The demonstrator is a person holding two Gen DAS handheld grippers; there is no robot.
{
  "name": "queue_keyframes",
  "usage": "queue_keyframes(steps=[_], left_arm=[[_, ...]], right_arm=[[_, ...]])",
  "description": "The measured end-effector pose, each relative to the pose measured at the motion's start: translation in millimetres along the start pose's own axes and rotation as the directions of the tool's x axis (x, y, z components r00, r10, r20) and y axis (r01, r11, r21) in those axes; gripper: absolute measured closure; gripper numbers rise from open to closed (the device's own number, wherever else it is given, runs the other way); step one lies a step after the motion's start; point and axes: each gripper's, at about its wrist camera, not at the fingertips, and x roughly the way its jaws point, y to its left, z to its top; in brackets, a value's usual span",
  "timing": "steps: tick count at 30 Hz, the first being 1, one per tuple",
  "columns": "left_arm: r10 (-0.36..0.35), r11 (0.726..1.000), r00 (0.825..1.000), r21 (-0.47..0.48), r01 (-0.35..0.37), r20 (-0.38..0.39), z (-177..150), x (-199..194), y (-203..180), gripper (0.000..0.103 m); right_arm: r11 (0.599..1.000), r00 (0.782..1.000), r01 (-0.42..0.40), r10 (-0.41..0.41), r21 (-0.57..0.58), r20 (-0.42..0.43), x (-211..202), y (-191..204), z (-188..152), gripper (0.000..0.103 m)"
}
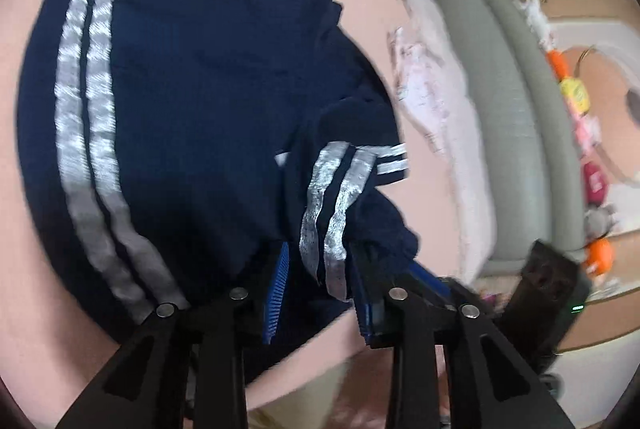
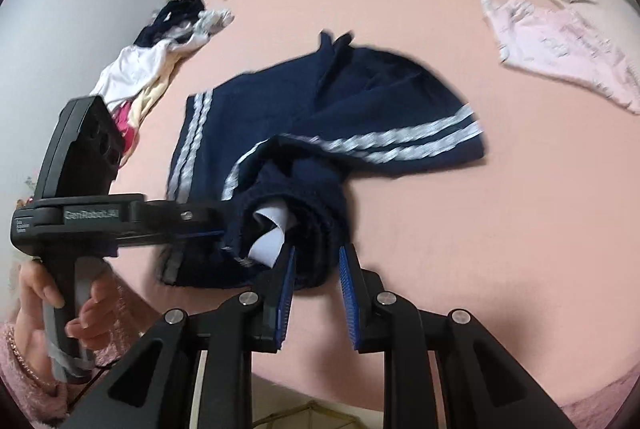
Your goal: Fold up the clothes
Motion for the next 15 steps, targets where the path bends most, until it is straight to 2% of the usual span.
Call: queue_keyframes(steps=[3, 7, 9, 11, 12, 13, 15], left_arm=[[0.016, 1.000, 1.000, -0.022, -0.016, 0.013, 1, 2, 1, 0.075], [-0.087, 0.993, 0.996, -0.071, 0.090, 0.036, -1, -2, 4, 0.075], [-0.037, 0.998, 0.999, -0.040, 0.038, 0.037, -3, -3, 1, 0.075], [0.009, 1.000, 0.999, -0.007, -0.009, 0.047, -4, -8, -3, 0.077], [0.023, 1.000, 0.998, 0.003, -0.023, 0.059, -5, -13, -5, 0.083], [0.036, 0.999, 0.997, 0.013, -0.037, 0.071, -6, -19, -6, 0.098], [0.063, 0.997, 0.993, 0.033, -0.066, 0.095, -7, -29, -9, 0.098]], right_arm=[[1.000, 1.000, 0.023, -0.023, 0.008, 0.012, 0, -6, 1, 0.082], [0.999, 0.999, 0.032, -0.032, -0.040, -0.002, 14, 5, 1, 0.082], [0.996, 1.000, 0.024, -0.025, -0.091, -0.009, 19, 16, 0, 0.082], [0.997, 1.000, 0.017, -0.018, -0.077, -0.007, 16, 13, 1, 0.082], [0.997, 1.000, 0.014, -0.014, -0.069, -0.006, 14, 11, 2, 0.082], [0.998, 1.000, 0.011, -0.011, -0.062, -0.005, 12, 9, 2, 0.082], [0.999, 1.000, 0.004, -0.004, -0.046, -0.002, 9, 5, 4, 0.082]])
